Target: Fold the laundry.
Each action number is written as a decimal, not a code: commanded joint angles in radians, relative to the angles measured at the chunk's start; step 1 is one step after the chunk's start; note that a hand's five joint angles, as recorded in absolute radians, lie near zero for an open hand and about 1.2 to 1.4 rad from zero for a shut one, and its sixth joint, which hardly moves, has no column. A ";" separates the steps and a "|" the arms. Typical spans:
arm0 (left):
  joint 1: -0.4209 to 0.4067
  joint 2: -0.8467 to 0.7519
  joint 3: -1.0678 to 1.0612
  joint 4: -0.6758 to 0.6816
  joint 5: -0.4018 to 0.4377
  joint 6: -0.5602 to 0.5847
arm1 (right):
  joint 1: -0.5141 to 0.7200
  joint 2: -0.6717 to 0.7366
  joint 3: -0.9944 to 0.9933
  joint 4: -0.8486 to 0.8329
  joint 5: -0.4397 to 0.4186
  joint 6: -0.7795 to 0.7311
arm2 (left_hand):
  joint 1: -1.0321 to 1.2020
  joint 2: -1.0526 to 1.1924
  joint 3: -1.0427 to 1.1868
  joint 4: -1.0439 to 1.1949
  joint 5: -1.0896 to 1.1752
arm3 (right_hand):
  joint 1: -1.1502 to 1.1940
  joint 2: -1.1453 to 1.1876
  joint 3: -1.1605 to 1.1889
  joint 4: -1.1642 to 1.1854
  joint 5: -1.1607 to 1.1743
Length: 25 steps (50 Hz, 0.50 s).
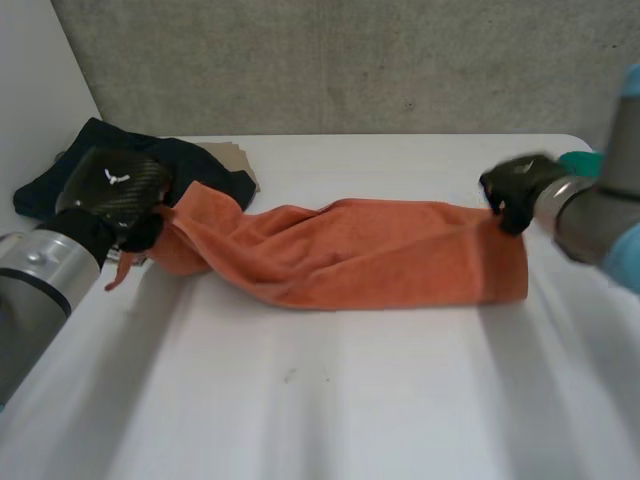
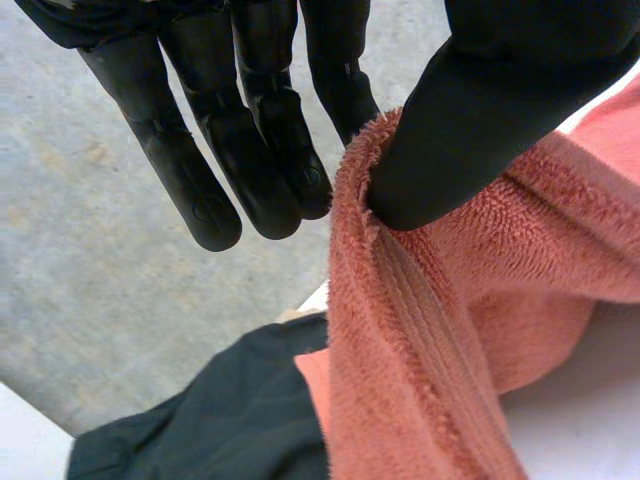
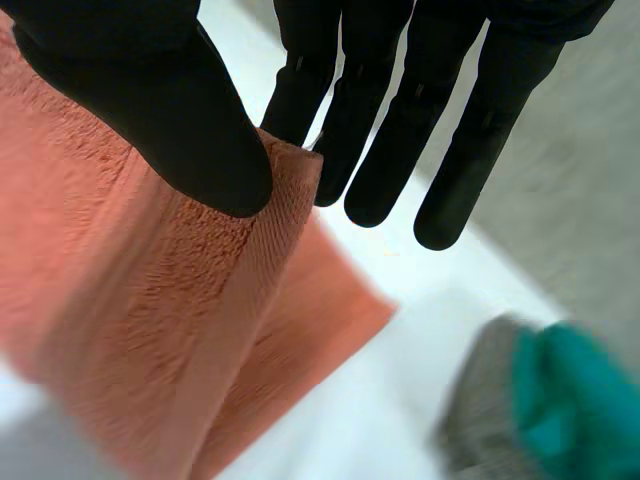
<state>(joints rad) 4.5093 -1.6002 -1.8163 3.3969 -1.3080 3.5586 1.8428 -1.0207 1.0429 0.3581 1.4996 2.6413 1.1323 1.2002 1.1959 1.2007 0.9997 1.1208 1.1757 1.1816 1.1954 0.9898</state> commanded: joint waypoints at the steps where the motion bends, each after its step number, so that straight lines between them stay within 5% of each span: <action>1: 0.030 0.048 0.077 -0.056 0.001 0.009 | -0.050 -0.306 0.071 0.103 -0.029 -0.194 | 0.264 0.196 0.200 0.196 0.222 | 0.275 0.221 0.215 0.201 0.232; 11: 0.004 0.108 0.084 -0.218 0.012 0.008 | -0.112 -0.545 0.184 0.260 -0.061 -0.320 | 0.264 0.196 0.200 0.196 0.222 | 0.275 0.221 0.215 0.201 0.232; 16: -0.004 0.076 0.042 -0.228 0.013 0.009 | -0.142 -0.552 0.319 0.255 -0.088 -0.377 | 0.264 0.196 0.200 0.196 0.222 | 0.275 0.221 0.215 0.201 0.232; 25: -0.007 -0.208 0.089 -0.220 -0.002 0.058 | -0.165 -0.282 0.329 0.173 -0.072 -0.386 | 0.264 0.196 0.200 0.196 0.222 | 0.275 0.221 0.215 0.201 0.232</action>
<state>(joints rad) 4.5028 -1.6280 -1.7753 3.1698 -1.2995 3.5764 1.6832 -1.4950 1.3985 0.5970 1.4122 2.2477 1.1323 1.2002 1.1960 1.2006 0.9998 1.1208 1.1758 1.1854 1.1957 0.9897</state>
